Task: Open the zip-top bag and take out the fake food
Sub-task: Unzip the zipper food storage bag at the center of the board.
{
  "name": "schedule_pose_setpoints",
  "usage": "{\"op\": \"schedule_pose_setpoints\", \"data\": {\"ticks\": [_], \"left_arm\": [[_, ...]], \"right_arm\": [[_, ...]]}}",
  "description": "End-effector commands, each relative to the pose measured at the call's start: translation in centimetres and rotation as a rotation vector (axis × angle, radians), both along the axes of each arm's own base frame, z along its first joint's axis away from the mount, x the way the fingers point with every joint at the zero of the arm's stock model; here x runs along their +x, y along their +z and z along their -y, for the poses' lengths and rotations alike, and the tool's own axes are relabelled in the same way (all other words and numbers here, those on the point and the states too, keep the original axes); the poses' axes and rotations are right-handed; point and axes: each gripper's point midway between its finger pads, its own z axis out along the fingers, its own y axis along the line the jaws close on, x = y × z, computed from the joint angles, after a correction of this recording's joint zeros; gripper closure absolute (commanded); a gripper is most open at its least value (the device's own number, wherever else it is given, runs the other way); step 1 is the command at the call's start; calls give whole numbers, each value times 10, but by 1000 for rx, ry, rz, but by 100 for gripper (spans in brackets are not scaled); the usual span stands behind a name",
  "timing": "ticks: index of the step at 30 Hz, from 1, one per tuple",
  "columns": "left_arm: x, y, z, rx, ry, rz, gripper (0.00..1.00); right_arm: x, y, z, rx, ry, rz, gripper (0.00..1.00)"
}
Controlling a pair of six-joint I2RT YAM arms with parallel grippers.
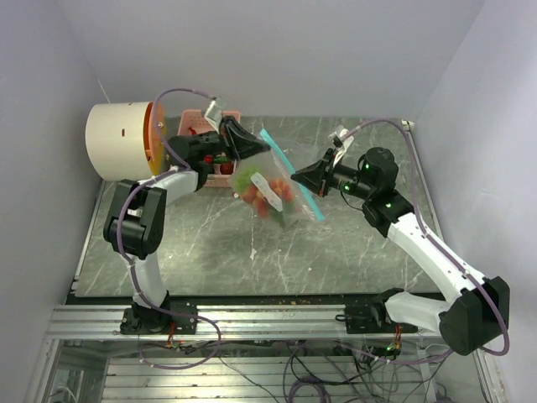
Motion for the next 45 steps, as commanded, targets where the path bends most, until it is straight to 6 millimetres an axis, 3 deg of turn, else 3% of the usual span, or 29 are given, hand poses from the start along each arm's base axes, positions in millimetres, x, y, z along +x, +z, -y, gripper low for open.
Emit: {"op": "schedule_pose_setpoints", "data": {"ticks": [1,6,9,13,17,21,26,32,35,39,42,45], "left_arm": [[39,69,-60,-289,273,131,93],[76,61,-96,-351,394,31,93],[75,62,-96,-343,387,39,93],[62,61,-73,-323,317,43,93],[33,37,-18,-228,135,44,93],[7,13,16,-169,34,62,93],[-10,-18,28,-103,-20,49,93],[-17,-32,27,-71,-35,34,93],[-18,-39,27,-60,-38,19,93],[-23,-48,29,-46,-47,9,93],[-29,-52,32,-30,-72,6,93],[-34,-52,35,-24,-91,17,93]], "right_arm": [[-18,-32,13,-70,-16,-85,100],[-31,-41,28,-98,-70,-88,100],[-38,-47,32,-92,-74,-96,100],[-39,-51,29,-92,-52,-97,100],[-37,-56,26,-95,-38,-98,100],[-38,-58,28,-104,-46,-88,100],[-35,-66,34,-128,-79,-90,100],[-33,-66,36,-150,-92,-83,100],[-32,-65,41,-163,-119,-76,91],[-25,-67,57,-200,-231,-91,72],[-19,-60,68,-201,-308,-74,52],[-10,-55,76,-214,-365,-59,43]]}}
